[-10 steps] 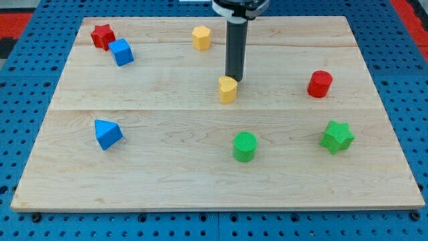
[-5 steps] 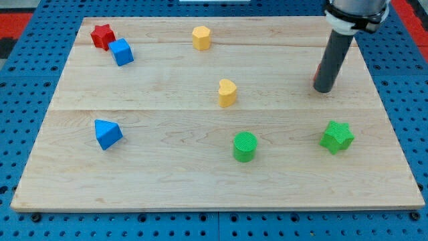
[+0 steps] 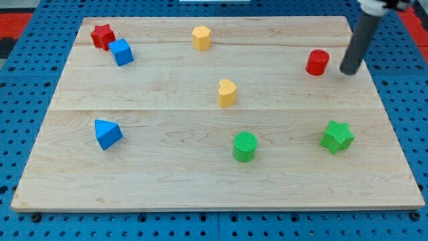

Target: Keep the red circle horizontally right to yellow hexagon

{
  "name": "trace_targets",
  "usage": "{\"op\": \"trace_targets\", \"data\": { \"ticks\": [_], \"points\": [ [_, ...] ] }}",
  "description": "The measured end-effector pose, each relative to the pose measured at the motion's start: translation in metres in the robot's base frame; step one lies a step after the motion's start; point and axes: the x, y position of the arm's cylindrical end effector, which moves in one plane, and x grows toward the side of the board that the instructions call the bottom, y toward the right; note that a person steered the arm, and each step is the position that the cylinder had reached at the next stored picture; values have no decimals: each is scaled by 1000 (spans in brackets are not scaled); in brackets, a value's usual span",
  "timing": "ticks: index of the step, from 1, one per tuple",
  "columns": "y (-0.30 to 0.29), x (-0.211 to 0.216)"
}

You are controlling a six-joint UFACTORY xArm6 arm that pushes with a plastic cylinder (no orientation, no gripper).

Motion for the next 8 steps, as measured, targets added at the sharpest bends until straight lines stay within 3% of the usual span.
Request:
{"op": "trace_targets", "data": {
  "ticks": [1,2,3,4,7,8],
  "points": [
    [-57,-40],
    [-72,-92],
    [-67,-82],
    [-105,-82],
    [-107,-77],
    [-199,-78]
  ]
}}
